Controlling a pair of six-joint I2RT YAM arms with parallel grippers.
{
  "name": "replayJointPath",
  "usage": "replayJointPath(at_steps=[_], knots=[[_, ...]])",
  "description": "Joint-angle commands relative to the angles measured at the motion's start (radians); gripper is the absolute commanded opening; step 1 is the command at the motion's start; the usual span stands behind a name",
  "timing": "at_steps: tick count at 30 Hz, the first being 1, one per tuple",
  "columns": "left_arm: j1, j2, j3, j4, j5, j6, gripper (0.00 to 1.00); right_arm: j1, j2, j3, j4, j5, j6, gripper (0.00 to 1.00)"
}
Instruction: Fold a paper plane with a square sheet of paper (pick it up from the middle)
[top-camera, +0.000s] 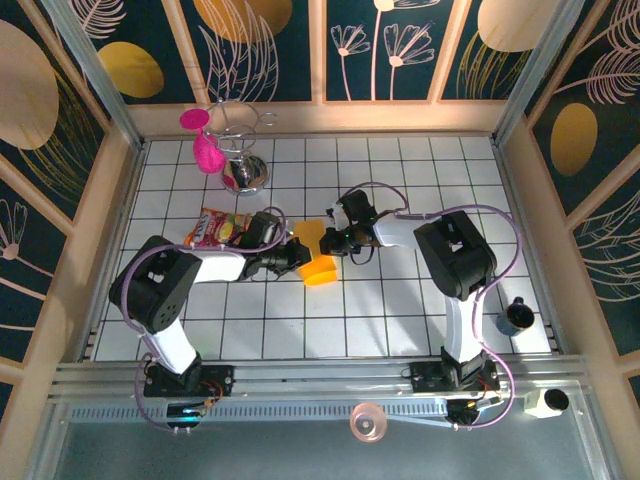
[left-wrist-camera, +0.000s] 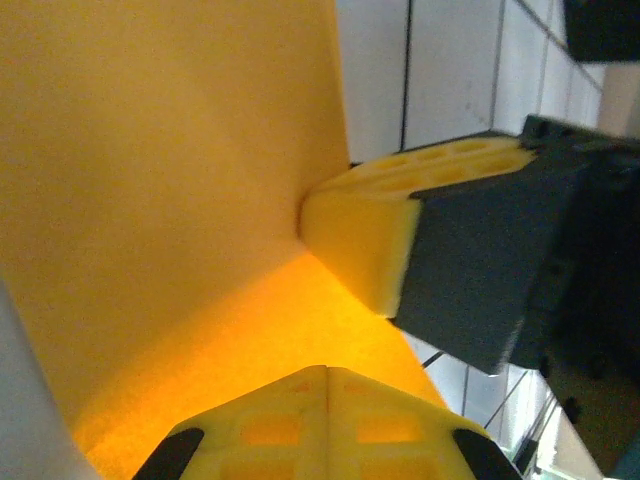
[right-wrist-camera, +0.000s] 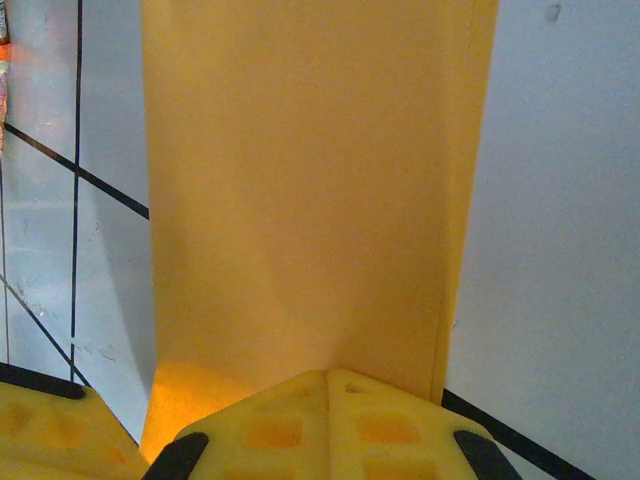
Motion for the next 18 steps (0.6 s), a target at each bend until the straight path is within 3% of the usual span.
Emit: replayJointPath(at_steps=[1,7,13,18], knots=[[-0.012,0.022,0.020,-0.112,-0.008,0.041,0.06,-0.029,0.121,-0.084,-0.193,0.233,-0.016,0.04],[-0.011,0.015,-0.040,-0.227,-0.099,0.094,0.06,-0.028,0.123,-0.098,-0.183,0.242,-0.012,0.04],[-0.011,-0.113,-0.064,-0.310,-0.164,0.131,0.06,-0.029,0.117,-0.112,-0.178,0.245,-0.012,0.04],[-0.014,-0.173,0.012,-0.252,-0.118,0.099,0.06,-0.028,0.116,-0.116,-0.174,0.245,-0.011,0.03]])
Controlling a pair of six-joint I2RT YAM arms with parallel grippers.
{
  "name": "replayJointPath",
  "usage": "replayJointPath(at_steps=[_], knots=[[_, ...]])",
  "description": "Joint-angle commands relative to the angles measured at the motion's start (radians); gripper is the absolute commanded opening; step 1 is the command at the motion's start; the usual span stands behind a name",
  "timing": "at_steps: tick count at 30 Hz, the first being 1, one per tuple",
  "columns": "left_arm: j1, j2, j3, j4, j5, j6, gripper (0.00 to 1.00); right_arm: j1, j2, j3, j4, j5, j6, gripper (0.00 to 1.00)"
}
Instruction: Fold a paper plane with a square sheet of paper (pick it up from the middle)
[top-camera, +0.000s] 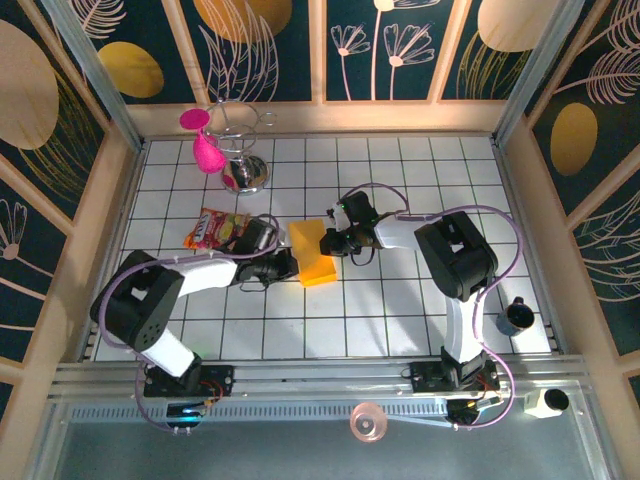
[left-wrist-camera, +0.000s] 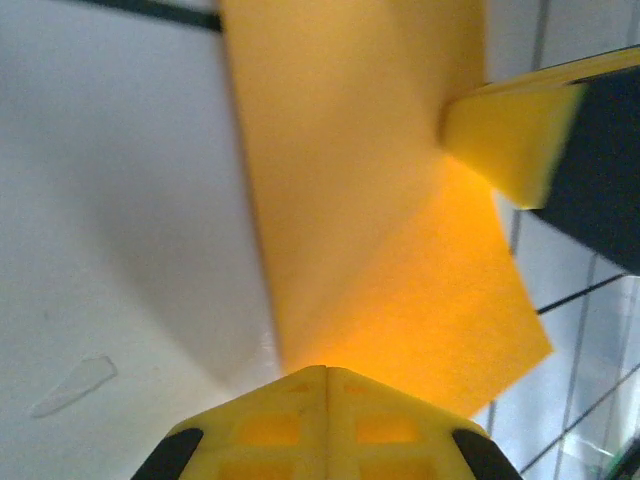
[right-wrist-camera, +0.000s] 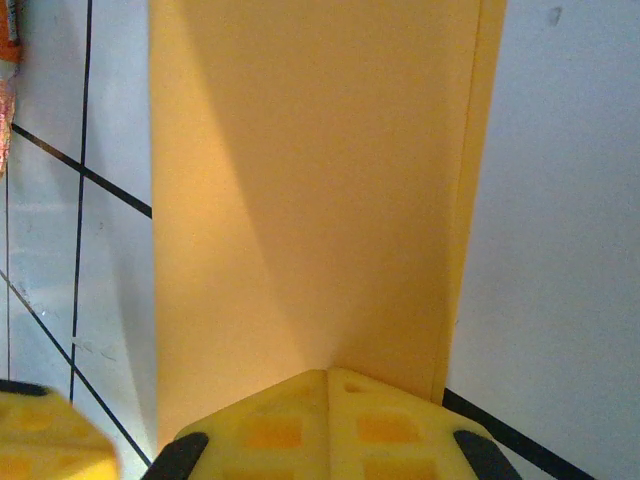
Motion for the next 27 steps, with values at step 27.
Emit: replayJointPath(at_steps=[27], knots=[[-0.078,-0.037,-0.084,-0.194,-0.055,0.071,0.08,-0.056,0.119,-0.111,-0.189,0.230,0.014,0.03]])
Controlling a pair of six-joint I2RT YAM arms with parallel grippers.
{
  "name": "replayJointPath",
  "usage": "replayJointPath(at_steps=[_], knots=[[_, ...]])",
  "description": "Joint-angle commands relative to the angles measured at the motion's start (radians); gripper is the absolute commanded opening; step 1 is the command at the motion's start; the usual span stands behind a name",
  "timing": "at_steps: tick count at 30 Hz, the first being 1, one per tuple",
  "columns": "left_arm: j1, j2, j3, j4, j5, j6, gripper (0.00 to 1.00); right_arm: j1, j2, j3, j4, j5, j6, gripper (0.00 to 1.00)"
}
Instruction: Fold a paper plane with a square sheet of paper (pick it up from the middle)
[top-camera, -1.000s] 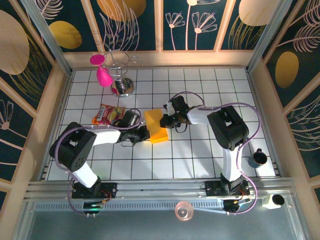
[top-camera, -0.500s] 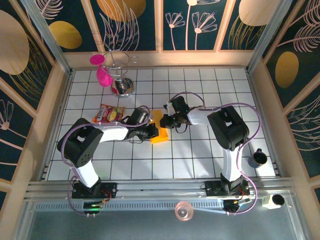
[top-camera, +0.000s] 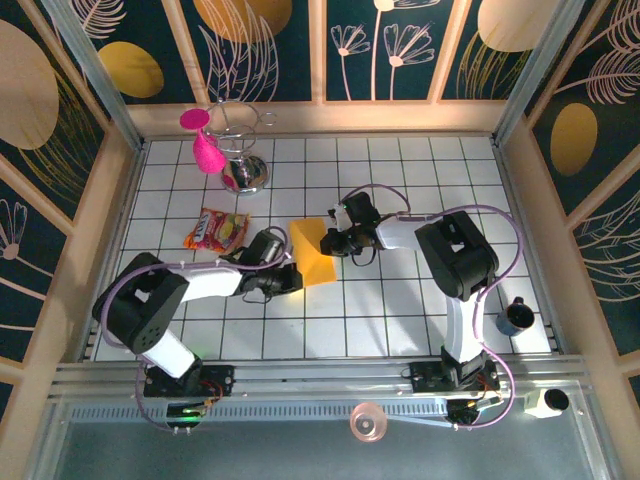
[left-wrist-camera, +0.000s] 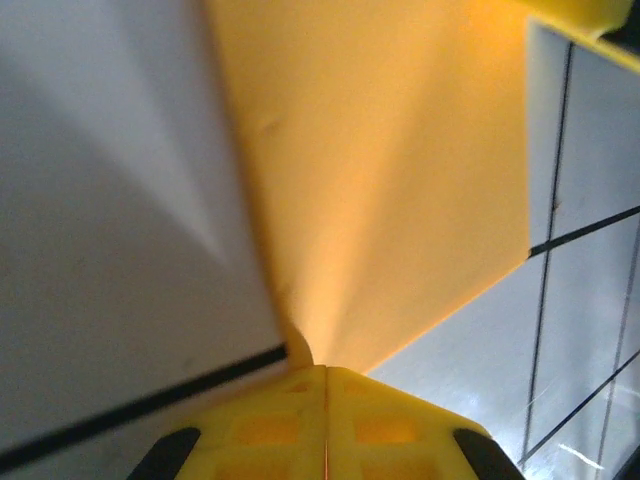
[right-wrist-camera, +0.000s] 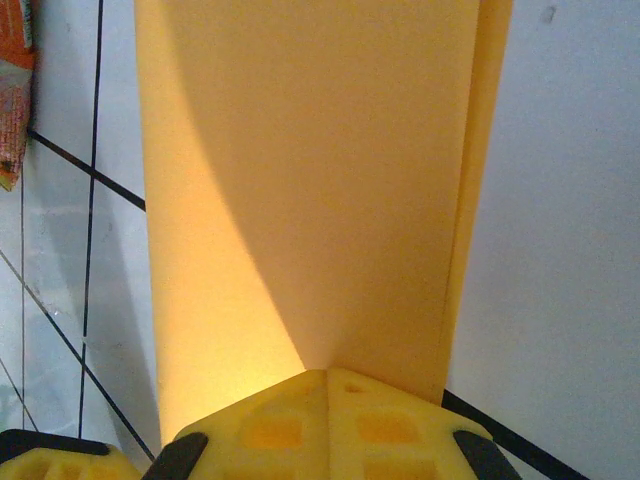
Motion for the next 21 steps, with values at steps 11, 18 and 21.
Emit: replayJointPath(at_steps=[11,18,21], knots=[[0.005,-0.069,0.112,0.062,-0.104,-0.115,0.18,-0.014,-0.013,-0.011,-0.110,0.079,0.132,0.05],[0.034,0.047,0.135,0.246,-0.085,-0.184,0.27,-0.015,-0.227,-0.067,0.022,0.025,0.238,0.23],[0.035,0.109,0.177,0.245,-0.062,-0.182,0.31,-0.016,-0.312,-0.154,0.071,0.065,0.306,0.33]])
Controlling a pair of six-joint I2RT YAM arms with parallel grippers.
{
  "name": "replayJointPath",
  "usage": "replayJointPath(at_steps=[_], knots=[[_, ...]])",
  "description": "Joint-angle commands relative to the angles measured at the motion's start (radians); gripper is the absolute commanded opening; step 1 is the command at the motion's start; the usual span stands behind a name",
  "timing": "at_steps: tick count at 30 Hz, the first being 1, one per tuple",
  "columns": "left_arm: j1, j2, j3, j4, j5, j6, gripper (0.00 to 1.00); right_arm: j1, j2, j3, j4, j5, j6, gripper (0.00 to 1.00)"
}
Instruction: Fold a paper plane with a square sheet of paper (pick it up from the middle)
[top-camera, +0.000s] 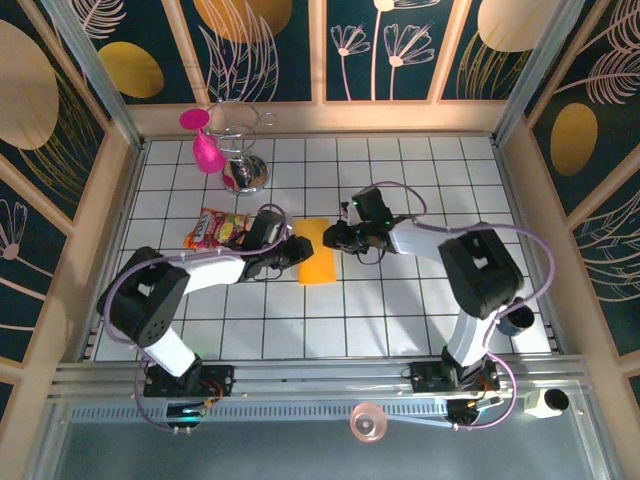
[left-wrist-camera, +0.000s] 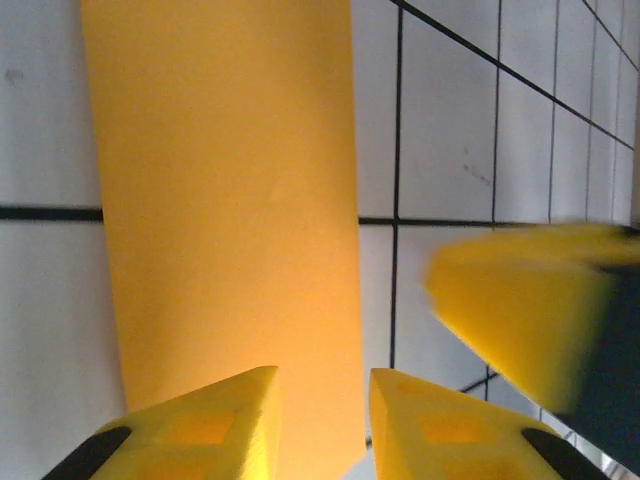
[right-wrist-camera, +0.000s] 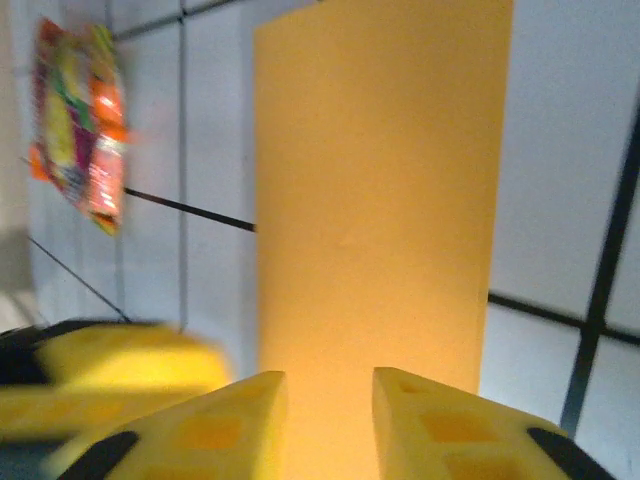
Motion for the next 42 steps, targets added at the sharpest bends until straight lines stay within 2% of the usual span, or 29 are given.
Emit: replayJointPath(at_steps=[1,6,8,11,21,27,34,42], knots=[[0.006,0.045,0.053,0.054,0.010,-0.017,0.33,-0.010,-0.099,-0.091,0.073,0.041,0.110,0.35],[0.027,0.089,0.075,0.035,-0.031,-0.012,0.42,-0.009,-0.163,-0.204,0.126,0.023,0.198,0.44],[0.039,0.102,0.086,0.038,-0.022,-0.011,0.44,-0.009,-0.164,-0.216,0.113,0.006,0.215,0.45],[0.052,0.130,0.117,0.025,-0.010,-0.010,0.45,-0.009,-0.155,-0.233,0.103,-0.024,0.234,0.48],[0.064,0.213,0.129,-0.032,-0.070,-0.070,0.45,-0.010,-0.097,-0.238,0.063,-0.051,0.208,0.48],[0.068,0.230,0.104,-0.046,-0.077,-0.125,0.43,0.002,-0.057,-0.229,0.054,-0.070,0.186,0.47],[0.068,0.241,0.113,-0.059,-0.066,-0.114,0.41,0.018,-0.043,-0.250,0.125,-0.112,0.210,0.35],[0.068,0.227,0.103,-0.048,-0.053,-0.116,0.40,0.018,-0.060,-0.298,0.230,-0.171,0.260,0.29]])
